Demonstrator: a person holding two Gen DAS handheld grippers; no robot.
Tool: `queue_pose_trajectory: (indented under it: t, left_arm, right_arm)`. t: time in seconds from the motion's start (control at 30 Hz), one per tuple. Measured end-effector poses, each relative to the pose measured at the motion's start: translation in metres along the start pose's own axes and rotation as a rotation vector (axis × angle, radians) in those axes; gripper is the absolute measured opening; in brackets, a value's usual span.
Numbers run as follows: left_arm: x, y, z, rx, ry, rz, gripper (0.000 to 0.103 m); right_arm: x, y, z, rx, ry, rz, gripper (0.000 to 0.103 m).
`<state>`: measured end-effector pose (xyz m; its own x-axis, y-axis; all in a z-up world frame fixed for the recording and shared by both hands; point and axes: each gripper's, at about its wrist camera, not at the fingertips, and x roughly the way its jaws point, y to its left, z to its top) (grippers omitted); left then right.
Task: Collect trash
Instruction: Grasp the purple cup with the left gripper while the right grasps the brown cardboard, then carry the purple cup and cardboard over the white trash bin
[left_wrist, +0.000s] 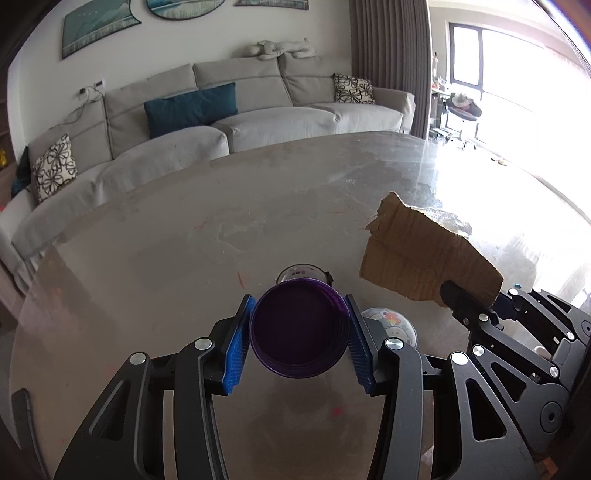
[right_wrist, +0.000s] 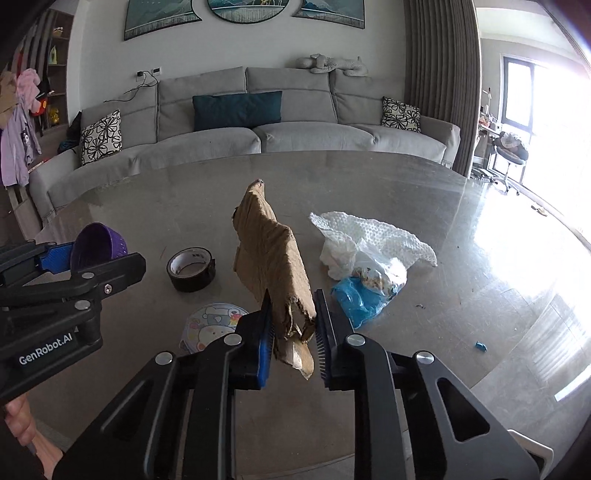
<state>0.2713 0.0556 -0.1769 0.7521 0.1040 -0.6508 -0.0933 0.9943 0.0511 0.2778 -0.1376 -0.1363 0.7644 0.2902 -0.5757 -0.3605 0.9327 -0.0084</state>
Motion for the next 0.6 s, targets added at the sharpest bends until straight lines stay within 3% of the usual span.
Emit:
queue_pose_trajectory:
  t: [0.3, 0.6]
  left_arm:
    - [-0.024, -0.023, 0.007, 0.036, -0.043, -0.023, 0.049]
    - [-0.057, -0.082, 0.007, 0.116, -0.103, -0.112, 0.049]
  right_arm:
    - [-0.049, -0.008, 0.017, 0.002, -0.131, -0.020, 0.021]
    - [-0.103, -0.043, 0.011, 0.024, -0.201, -0.130, 0.021]
